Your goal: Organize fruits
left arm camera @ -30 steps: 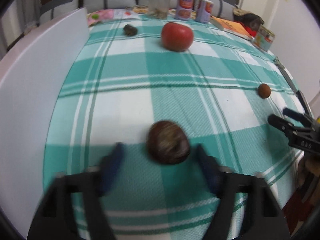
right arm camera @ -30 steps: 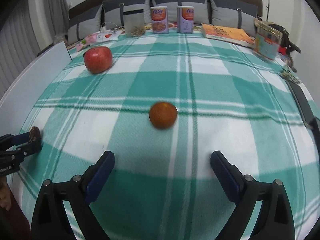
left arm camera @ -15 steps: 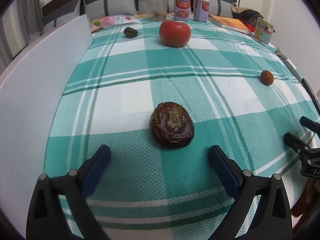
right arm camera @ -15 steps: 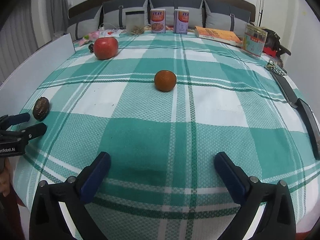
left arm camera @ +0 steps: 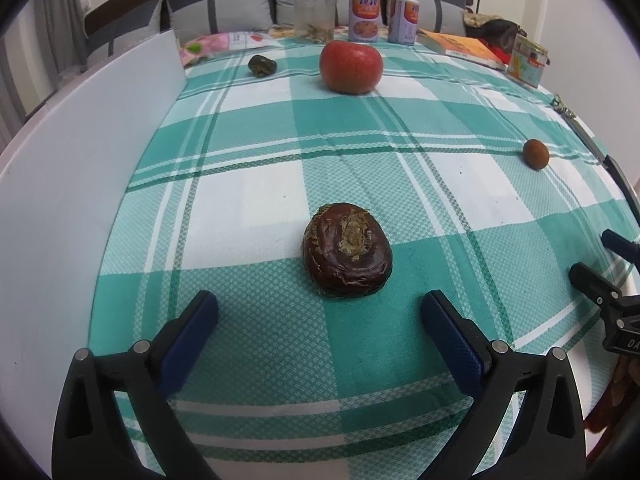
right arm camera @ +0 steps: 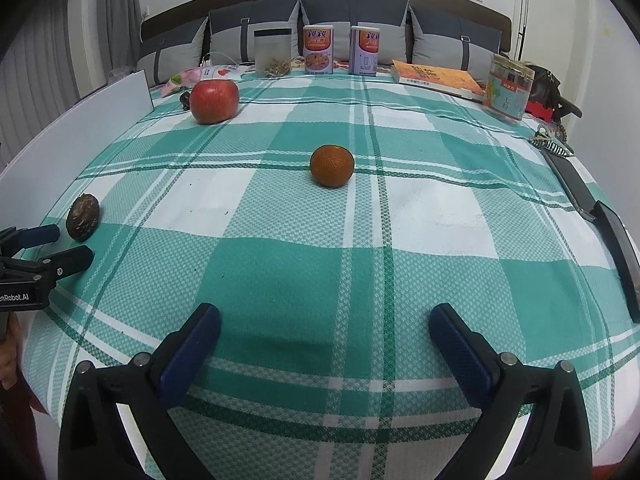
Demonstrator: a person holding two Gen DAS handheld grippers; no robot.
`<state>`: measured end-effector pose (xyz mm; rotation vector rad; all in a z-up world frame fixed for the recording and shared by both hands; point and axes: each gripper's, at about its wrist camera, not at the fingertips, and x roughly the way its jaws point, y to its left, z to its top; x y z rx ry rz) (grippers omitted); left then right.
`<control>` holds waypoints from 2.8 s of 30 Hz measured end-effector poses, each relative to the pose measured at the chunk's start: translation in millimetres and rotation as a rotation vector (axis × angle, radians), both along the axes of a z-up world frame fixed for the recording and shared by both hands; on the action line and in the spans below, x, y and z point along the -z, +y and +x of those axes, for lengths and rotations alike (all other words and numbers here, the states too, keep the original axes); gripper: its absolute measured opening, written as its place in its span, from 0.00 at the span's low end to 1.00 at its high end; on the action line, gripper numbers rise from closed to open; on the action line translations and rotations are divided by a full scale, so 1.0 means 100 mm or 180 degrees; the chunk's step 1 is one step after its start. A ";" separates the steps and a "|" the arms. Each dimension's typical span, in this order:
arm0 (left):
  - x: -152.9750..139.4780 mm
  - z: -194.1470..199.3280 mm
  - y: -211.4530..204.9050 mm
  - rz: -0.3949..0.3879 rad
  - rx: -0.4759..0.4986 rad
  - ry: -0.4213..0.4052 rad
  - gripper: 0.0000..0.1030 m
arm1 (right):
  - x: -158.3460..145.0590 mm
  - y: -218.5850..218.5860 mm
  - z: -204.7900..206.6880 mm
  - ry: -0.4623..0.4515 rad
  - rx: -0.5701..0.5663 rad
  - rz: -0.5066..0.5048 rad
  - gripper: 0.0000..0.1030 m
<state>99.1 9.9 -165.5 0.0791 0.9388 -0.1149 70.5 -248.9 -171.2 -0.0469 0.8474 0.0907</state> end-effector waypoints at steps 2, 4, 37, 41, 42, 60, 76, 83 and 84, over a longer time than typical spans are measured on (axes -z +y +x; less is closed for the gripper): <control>0.00 0.00 0.00 -0.0001 0.0002 -0.0003 0.99 | 0.00 0.00 0.00 0.0000 0.0000 0.0001 1.00; 0.00 0.00 0.00 -0.0001 0.0001 -0.0003 0.99 | 0.00 0.00 0.00 0.0000 0.0001 0.0002 1.00; -0.18 0.11 0.47 -0.1090 0.0104 0.0402 0.98 | 0.00 0.00 0.00 0.0073 0.0042 0.0004 1.00; -0.14 0.17 0.25 -0.0703 0.0208 0.0362 0.97 | 0.00 0.01 0.01 0.0067 0.0036 0.0008 1.00; -0.12 0.18 0.16 -0.0554 0.0268 0.0327 0.97 | 0.00 0.01 0.01 0.0068 0.0037 0.0008 1.00; -0.23 0.24 0.19 -0.0382 0.0031 0.0299 0.41 | -0.25 0.01 1.27 0.0679 -0.0102 0.0373 0.54; -1.21 -0.09 0.48 -0.1155 0.0107 0.0100 0.41 | -0.98 0.21 1.10 0.0704 -0.0470 0.0965 0.29; -1.71 -0.26 1.23 -0.1137 -0.0164 -0.0162 0.41 | -1.38 0.86 1.02 0.0783 -0.0905 0.1459 0.29; -1.74 -0.29 1.35 -0.1094 -0.0224 -0.0193 0.41 | -1.42 0.99 1.01 0.0812 -0.0977 0.1496 0.29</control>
